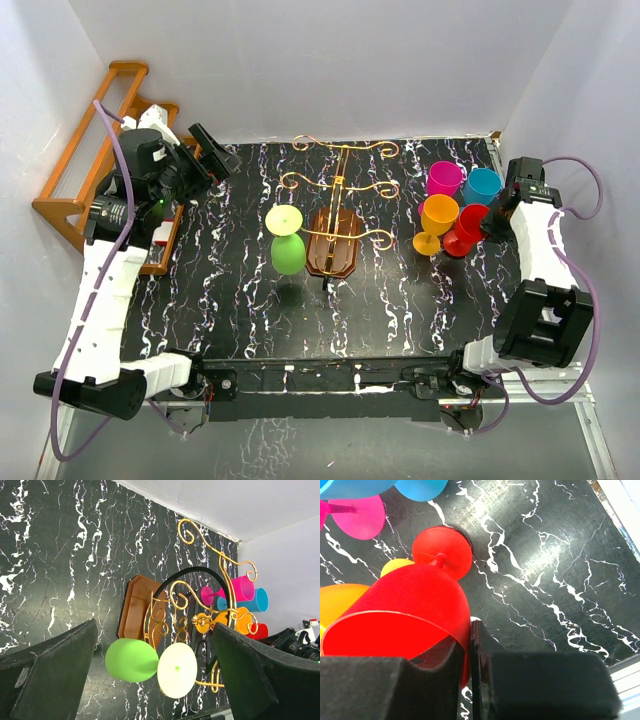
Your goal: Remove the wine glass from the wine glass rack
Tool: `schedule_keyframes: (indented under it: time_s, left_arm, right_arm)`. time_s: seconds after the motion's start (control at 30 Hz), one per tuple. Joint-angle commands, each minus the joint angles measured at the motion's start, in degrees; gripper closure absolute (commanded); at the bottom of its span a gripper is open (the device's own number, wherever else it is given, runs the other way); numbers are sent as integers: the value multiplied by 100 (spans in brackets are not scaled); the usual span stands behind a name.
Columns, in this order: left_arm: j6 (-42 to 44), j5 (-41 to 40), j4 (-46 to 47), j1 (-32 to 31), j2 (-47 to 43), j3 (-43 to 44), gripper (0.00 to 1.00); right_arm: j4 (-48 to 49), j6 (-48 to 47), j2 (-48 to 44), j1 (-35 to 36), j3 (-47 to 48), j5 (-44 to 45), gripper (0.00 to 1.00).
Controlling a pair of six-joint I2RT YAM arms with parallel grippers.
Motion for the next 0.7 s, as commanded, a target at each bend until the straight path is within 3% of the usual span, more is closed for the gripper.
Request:
schedule_keyframes:
  time_s: [0.0,0.07,0.27,0.53,0.67]
  left_arm:
    - [117,-115,-29,-8,-76,-45,3]
    - [124,-117,-30,-10,-68,-43,3]
    - [123,-77,-18,-10,0,-19,3]
    - [124,-29,-31,-12,72,-40,3]
    - [133,-38,-66,-13,75,-106,3]
  right_arm:
    - [427,65,32,-38,233,-197,89]
    - [486,61,29,-38,209,-257,85]
    - [458,11,-60,-38,531,-260,62]
    - [6,8,-113,-38,2180,-1018,55]
    - [241,253,-78,19,3027,-2489,55]
